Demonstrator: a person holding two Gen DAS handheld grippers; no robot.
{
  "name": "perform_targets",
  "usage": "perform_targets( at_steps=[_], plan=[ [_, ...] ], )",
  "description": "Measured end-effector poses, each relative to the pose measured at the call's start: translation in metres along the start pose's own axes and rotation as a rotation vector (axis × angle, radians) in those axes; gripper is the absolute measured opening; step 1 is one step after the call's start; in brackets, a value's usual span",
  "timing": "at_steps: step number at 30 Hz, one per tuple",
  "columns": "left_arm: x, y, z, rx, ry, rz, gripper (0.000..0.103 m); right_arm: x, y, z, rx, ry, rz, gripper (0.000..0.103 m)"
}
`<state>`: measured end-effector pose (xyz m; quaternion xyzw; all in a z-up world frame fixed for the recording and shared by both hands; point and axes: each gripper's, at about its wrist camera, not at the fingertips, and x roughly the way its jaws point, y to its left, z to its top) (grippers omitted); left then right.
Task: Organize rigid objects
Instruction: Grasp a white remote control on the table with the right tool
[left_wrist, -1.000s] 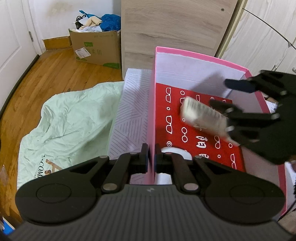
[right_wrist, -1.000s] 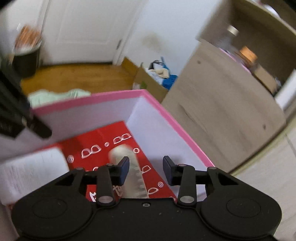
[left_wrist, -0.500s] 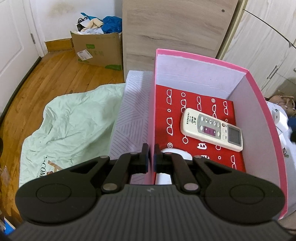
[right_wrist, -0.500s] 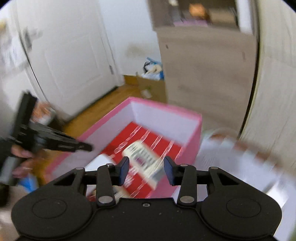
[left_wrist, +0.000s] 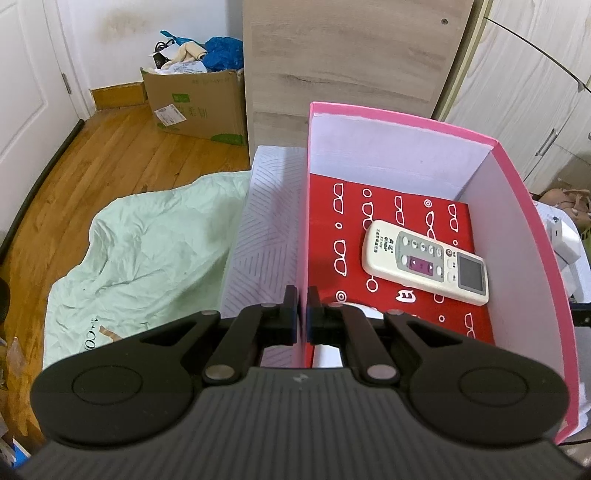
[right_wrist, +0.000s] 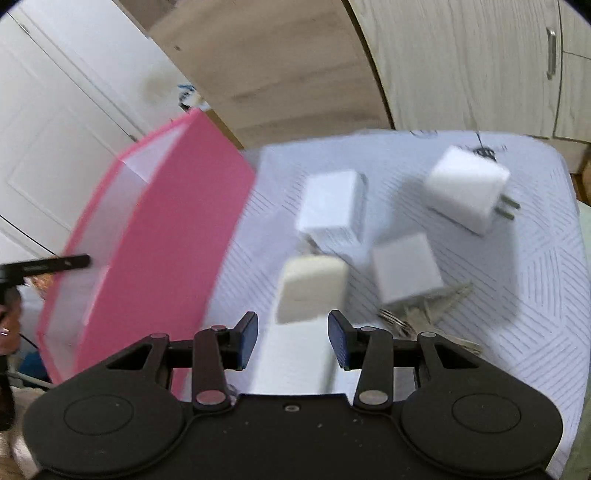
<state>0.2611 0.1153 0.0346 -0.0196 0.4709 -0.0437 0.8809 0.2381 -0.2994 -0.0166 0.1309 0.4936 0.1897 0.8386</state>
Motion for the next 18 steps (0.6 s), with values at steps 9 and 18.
perform_targets(
  at_steps=[9,18],
  plan=[
    [0.0,-0.002,0.0,0.008,0.0,0.005,0.004,0.008,0.01,-0.013,-0.17,-0.002,-0.015,0.065],
    [-0.001,-0.005,0.0,0.008,0.001,0.013,0.004,0.024,0.045,-0.031,-0.394,-0.052,-0.162,0.076]
  ],
)
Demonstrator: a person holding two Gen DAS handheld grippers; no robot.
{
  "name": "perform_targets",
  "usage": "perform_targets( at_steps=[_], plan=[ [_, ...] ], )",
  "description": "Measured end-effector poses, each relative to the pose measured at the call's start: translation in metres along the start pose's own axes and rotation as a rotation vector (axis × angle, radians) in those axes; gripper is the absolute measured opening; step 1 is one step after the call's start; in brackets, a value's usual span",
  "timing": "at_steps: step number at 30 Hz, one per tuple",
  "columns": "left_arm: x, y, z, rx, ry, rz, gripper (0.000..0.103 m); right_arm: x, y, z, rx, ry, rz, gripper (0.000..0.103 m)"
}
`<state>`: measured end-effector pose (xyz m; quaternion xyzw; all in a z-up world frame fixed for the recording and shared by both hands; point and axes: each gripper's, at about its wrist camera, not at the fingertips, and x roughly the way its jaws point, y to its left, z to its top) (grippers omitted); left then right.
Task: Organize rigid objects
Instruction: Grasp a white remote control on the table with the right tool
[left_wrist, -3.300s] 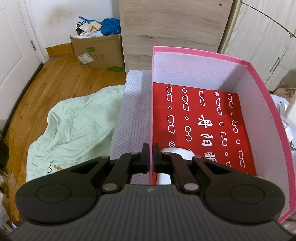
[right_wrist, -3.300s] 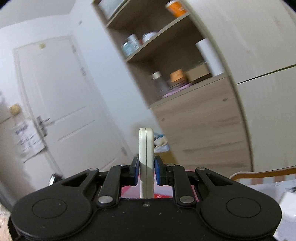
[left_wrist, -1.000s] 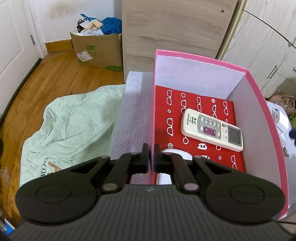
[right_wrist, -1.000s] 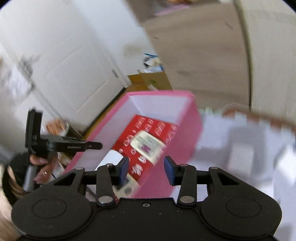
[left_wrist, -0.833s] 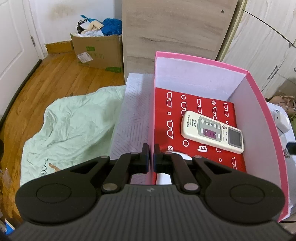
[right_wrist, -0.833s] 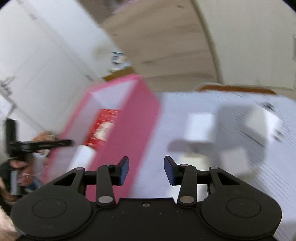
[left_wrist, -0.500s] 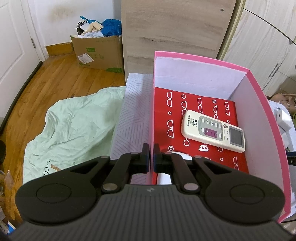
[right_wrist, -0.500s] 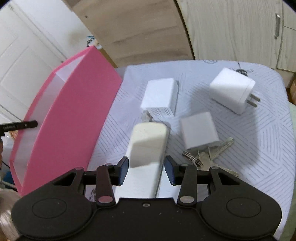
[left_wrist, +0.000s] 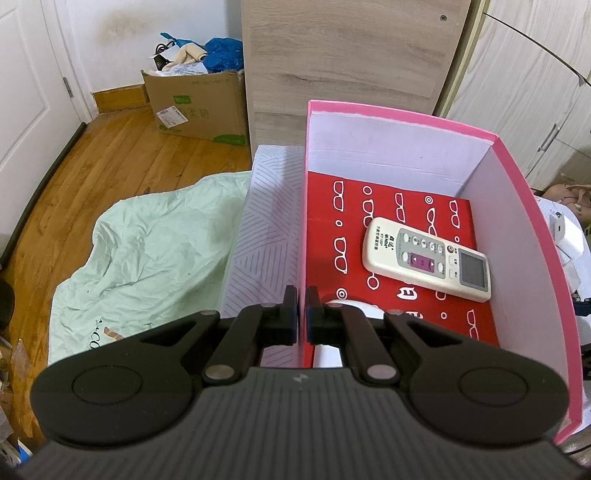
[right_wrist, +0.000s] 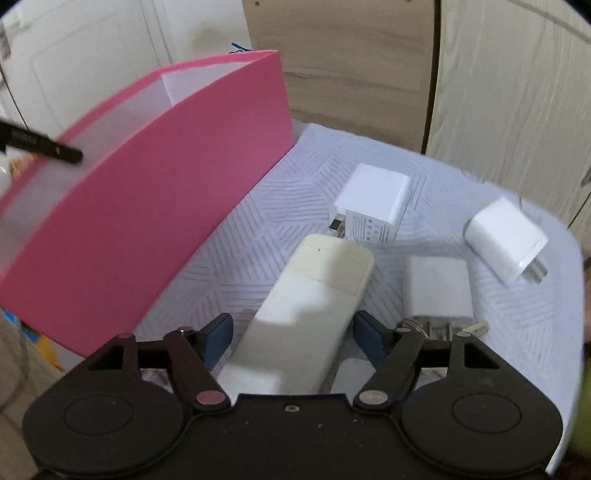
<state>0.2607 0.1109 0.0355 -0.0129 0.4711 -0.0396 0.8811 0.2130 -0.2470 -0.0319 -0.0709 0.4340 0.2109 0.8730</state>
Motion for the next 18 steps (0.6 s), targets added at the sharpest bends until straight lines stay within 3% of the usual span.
perform_targets(
  at_steps=[1,5,18],
  plan=[
    [0.0,0.0,0.0,0.001,0.0,0.002,0.004,0.0,0.0,-0.001,-0.004,-0.007,-0.018,0.071],
    [0.0,0.0,0.0,0.001,0.0,0.0,0.004,-0.001,-0.009,0.0,0.041,-0.028,-0.003,0.064],
    [0.0,0.0,0.0,0.0,0.001,0.0,0.004,-0.034,-0.033,0.005,0.233,-0.219,0.123,0.059]
  ],
)
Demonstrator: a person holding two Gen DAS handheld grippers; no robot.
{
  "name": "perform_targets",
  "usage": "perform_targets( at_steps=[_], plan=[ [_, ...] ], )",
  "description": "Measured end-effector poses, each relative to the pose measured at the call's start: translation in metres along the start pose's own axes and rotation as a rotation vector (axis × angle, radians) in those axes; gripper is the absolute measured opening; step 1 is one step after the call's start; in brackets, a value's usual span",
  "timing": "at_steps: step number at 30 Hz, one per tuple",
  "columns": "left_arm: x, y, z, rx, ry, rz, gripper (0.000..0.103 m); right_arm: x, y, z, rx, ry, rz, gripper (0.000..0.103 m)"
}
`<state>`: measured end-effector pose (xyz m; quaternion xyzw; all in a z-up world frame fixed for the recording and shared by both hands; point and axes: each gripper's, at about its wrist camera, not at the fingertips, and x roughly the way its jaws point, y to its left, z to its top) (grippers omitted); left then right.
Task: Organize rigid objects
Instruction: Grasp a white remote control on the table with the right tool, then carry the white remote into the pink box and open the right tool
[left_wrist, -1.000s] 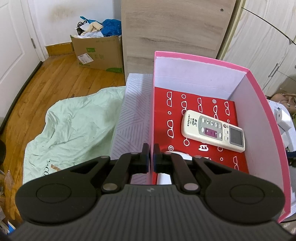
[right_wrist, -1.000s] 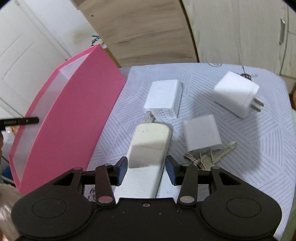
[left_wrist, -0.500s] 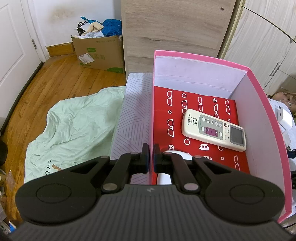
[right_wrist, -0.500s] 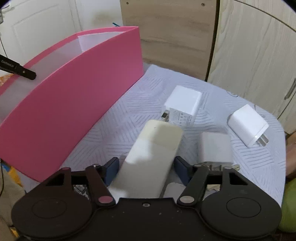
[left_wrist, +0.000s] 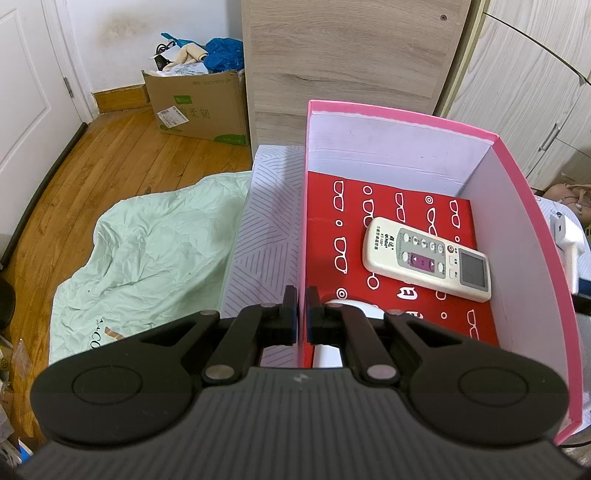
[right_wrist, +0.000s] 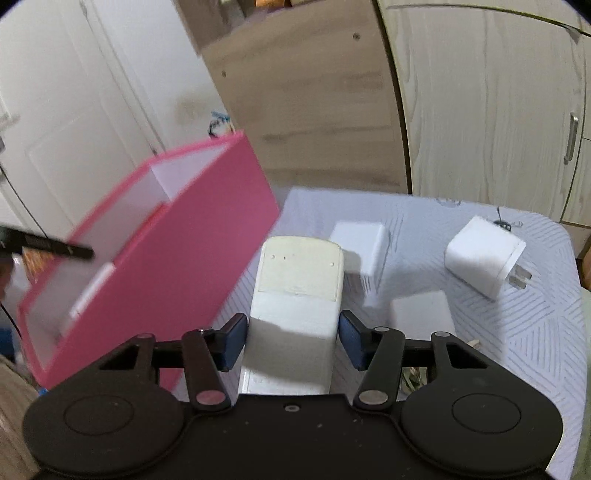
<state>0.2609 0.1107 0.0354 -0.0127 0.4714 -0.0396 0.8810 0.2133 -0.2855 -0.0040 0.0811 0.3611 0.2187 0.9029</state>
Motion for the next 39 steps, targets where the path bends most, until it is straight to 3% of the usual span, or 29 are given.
perform_targets(
  at_steps=[14,18,21,27,32,36,39],
  plan=[
    [-0.001,0.001,0.0,0.001,-0.002,0.005,0.004,-0.041,0.038,0.015,-0.1,-0.228,0.026,0.058],
    [-0.002,0.002,0.002,-0.003,-0.004,0.011,0.004,-0.064,0.059,0.035,-0.131,-0.287,0.017,0.058],
    [-0.003,0.002,0.003,0.001,-0.008,0.014,0.004,-0.077,0.085,0.058,-0.193,-0.315,0.076,0.058],
    [-0.001,0.002,0.005,-0.02,-0.002,-0.006,0.004,-0.047,0.145,0.088,-0.299,-0.249,0.234,0.058],
    [0.001,0.002,0.008,-0.011,-0.006,-0.006,0.004,0.019,0.178,0.09,-0.375,-0.181,0.192,0.058],
    [0.001,0.005,0.008,-0.017,-0.004,-0.018,0.004,0.053,0.188,0.084,-0.364,-0.118,0.177,0.058],
    [0.001,0.008,0.008,-0.017,-0.004,-0.032,0.004,0.062,0.183,0.074,-0.335,-0.005,0.154,0.058]
  ],
)
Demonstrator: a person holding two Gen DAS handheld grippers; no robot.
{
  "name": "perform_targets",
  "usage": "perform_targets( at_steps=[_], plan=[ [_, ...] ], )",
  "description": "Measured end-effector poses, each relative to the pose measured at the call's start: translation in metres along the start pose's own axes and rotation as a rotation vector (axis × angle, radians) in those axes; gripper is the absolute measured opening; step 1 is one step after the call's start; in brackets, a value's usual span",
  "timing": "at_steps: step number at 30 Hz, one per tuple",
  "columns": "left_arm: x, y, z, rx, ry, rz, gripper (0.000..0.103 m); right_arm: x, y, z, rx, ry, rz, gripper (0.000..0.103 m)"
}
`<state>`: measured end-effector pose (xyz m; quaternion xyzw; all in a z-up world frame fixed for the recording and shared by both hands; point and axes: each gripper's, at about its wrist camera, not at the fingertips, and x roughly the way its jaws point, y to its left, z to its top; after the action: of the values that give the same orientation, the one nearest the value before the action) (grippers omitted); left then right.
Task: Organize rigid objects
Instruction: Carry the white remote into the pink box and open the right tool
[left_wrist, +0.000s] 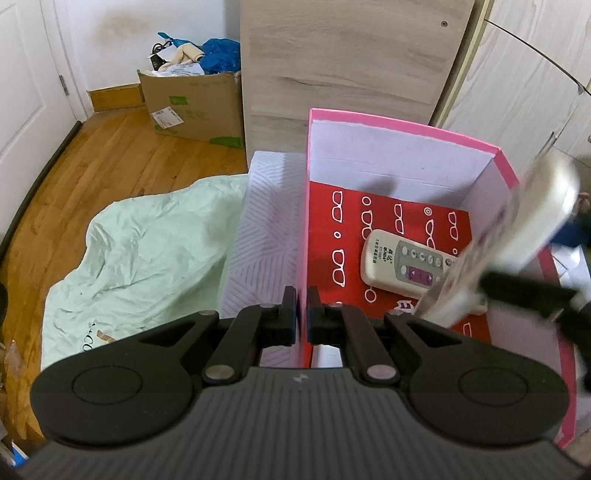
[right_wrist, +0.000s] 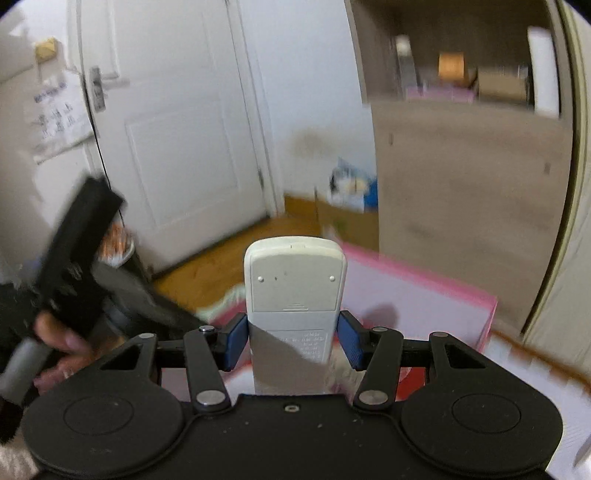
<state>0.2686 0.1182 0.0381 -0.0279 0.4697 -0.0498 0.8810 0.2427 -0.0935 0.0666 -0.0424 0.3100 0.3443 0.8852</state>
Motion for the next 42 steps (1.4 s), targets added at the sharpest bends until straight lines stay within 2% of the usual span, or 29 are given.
perform_targets(
  at_steps=[4,13,17,20,24,27,30,39,40,42],
  plan=[
    [-0.001,0.002,-0.001,0.0,0.0,-0.011,0.004,-0.008,-0.001,-0.022,-0.024,0.047,-0.044,0.058],
    [0.002,-0.001,0.0,-0.004,-0.002,0.006,0.004,-0.035,0.003,-0.04,-0.065,0.183,-0.04,0.058],
    [0.002,-0.002,0.0,-0.003,-0.003,0.007,0.004,-0.028,0.004,-0.043,-0.069,0.206,-0.034,0.058],
    [0.001,-0.003,-0.001,0.0,-0.003,0.01,0.004,-0.012,0.016,-0.04,-0.145,0.222,-0.13,0.058],
    [0.002,-0.004,-0.002,0.001,-0.004,0.011,0.004,0.004,0.013,-0.032,-0.126,0.24,-0.129,0.058],
    [0.001,-0.003,-0.002,-0.001,-0.004,0.007,0.004,0.009,0.016,-0.032,-0.183,0.268,-0.169,0.058],
    [0.0,-0.001,-0.002,0.003,-0.005,0.006,0.005,0.002,0.019,-0.032,-0.21,0.248,-0.218,0.063],
    [-0.001,-0.002,-0.004,-0.005,-0.005,-0.004,0.005,-0.031,-0.003,-0.02,-0.072,0.181,-0.142,0.064],
    [-0.001,-0.002,-0.003,-0.005,-0.005,-0.005,0.005,-0.032,-0.006,-0.02,-0.05,0.176,-0.134,0.063],
    [-0.001,-0.001,-0.003,-0.006,-0.004,-0.006,0.005,-0.034,-0.011,-0.019,-0.02,0.167,-0.137,0.051]
  ],
)
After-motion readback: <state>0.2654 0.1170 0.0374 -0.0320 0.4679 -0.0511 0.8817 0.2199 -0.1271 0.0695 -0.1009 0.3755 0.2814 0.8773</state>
